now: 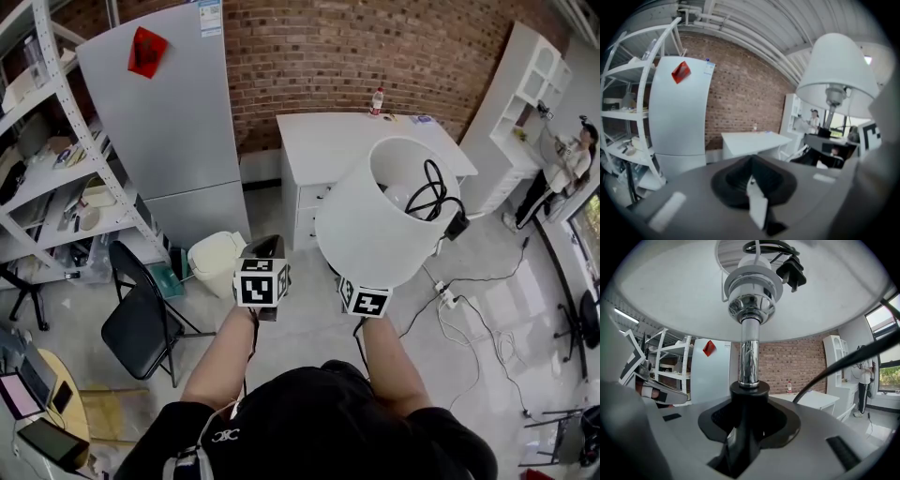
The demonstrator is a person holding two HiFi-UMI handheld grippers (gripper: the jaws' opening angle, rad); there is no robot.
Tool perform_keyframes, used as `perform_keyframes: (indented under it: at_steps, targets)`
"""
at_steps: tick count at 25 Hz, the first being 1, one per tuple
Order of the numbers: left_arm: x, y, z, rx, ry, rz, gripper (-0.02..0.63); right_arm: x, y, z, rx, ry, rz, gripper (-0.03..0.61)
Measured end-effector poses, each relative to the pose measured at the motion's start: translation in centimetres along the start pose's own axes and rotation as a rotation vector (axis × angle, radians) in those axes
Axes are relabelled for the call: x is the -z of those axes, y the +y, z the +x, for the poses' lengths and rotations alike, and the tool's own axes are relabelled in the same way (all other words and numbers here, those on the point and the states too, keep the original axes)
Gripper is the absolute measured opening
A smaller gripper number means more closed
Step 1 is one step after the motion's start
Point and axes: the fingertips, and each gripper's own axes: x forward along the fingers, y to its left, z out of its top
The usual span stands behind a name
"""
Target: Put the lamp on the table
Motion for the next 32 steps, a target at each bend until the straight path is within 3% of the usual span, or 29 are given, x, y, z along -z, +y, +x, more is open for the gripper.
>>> perform_keyframes:
  at_steps: [13, 32]
  targets:
    - [0.3, 1.2, 5.1, 0.018, 0.041, 0.036, 0.0, 0.4, -2.2, 5.2, 0.03, -0.009, 0.021, 0.117]
    - [-7.5, 2.5, 24.5, -0.007, 0.069, 0.058, 0.0, -2.7, -13.7, 23.5, 0.036, -0.028, 0.02, 0.117]
